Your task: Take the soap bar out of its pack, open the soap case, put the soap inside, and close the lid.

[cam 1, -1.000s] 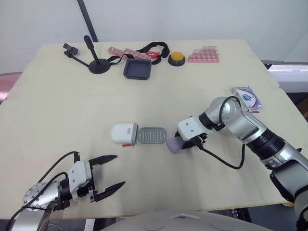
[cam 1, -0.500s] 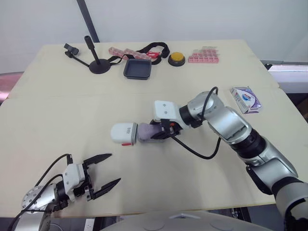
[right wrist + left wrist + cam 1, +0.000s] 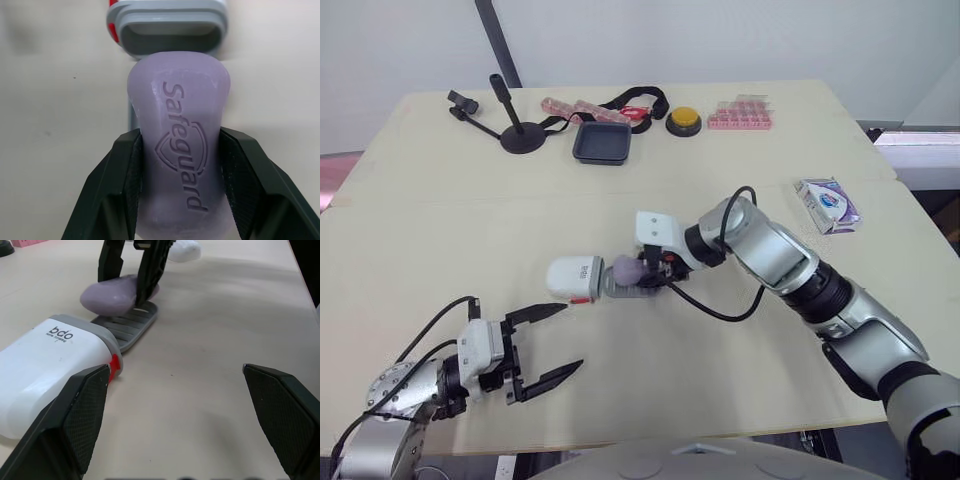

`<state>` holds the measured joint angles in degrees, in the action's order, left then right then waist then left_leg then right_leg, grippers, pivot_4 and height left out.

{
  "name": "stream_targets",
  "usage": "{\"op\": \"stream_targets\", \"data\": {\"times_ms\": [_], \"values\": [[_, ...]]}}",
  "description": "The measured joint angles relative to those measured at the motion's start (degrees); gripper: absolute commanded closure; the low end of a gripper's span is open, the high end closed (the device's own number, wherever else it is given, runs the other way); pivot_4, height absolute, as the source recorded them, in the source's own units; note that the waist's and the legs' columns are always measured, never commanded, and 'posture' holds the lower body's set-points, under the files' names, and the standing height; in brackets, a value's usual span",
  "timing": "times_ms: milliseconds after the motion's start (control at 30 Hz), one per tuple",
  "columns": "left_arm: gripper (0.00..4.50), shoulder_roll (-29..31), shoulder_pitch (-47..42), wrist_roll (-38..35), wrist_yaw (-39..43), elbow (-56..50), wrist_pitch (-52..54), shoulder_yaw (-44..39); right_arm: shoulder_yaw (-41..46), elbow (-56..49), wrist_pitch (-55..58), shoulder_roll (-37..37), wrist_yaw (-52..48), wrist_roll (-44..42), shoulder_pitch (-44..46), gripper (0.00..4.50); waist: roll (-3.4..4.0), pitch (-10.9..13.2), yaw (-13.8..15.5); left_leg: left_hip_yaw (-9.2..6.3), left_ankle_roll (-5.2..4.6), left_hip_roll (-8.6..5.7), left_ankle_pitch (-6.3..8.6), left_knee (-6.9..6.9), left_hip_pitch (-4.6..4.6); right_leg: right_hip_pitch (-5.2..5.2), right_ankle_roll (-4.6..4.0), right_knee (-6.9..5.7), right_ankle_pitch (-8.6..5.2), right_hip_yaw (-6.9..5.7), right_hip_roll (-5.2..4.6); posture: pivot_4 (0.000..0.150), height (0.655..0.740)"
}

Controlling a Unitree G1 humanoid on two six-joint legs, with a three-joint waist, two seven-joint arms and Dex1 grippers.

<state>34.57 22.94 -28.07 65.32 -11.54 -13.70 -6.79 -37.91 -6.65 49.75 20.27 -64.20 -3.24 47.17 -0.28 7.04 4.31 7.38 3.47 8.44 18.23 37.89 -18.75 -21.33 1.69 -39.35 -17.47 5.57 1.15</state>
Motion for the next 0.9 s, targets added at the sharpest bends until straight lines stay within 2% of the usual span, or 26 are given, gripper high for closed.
{"op": "stream_targets", "data": {"times_ms": [233, 300, 467, 700, 833, 900], "values": [[0.0, 0.2, -0.4, 0.2, -3.2, -3.8, 4.6, 0.0, -1.0, 2.4, 0.0, -2.1, 0.0, -0.3, 2.1, 2.71, 0.0, 0.0, 0.1, 0.04, 0.02, -0.03, -0.01, 0.0, 0.01, -0.05, -0.01, -0.06, 0.01, -0.02, 0.02, 0.15, 0.74], [0.0, 0.2, -0.3, 0.3, -4.3, -5.8, 6.0, 0.1, -1.5, 3.1, 0.0, -2.3, -0.1, -0.3, 2.6, 1.69, 0.0, 0.0, 0.1, 0.04, 0.02, -0.04, -0.01, 0.01, 0.0, -0.05, -0.02, -0.06, 0.01, -0.02, 0.03, 0.15, 0.74], [0.0, 0.3, -0.4, 0.7, -8.0, -11.4, 11.1, 0.9, -2.0, 3.4, -0.6, -1.5, -1.0, -0.4, 3.0, 0.02, 0.0, 0.0, 0.1, 0.05, 0.02, -0.06, -0.01, 0.03, -0.01, -0.03, -0.03, -0.06, 0.02, 0.0, 0.05, 0.15, 0.74], [0.0, 2.2, -4.6, -0.6, -11.5, -16.7, 18.7, 1.1, -0.1, 1.3, -2.0, 1.4, -1.2, -1.1, 2.4, 0.02, 0.0, 0.0, 0.3, 0.05, 0.06, -0.06, -0.03, 0.06, -0.02, -0.05, -0.05, -0.08, 0.03, 0.04, 0.18, 0.15, 0.74], [0.0, 3.6, -7.4, -1.5, -11.6, -16.7, 20.8, 0.2, 10.9, -4.4, -4.9, 5.4, -0.9, -6.2, -3.5, 0.02, -0.05, 0.0, 0.6, 0.08, 0.06, -0.09, -0.03, 0.06, 0.05, -0.04, -0.05, -0.13, 0.03, 0.07, 0.18, 0.15, 0.74], [0.0, 4.1, -9.3, -1.7, -11.4, -16.4, 21.1, -0.2, 16.8, -6.9, -9.6, 7.5, -1.1, -8.7, -9.4, 0.02, -0.06, 0.0, 0.9, 0.11, 0.07, -0.08, -0.03, 0.06, 0.07, 0.01, -0.06, -0.09, 0.03, 0.21, 0.19, 0.15, 0.74]]}}
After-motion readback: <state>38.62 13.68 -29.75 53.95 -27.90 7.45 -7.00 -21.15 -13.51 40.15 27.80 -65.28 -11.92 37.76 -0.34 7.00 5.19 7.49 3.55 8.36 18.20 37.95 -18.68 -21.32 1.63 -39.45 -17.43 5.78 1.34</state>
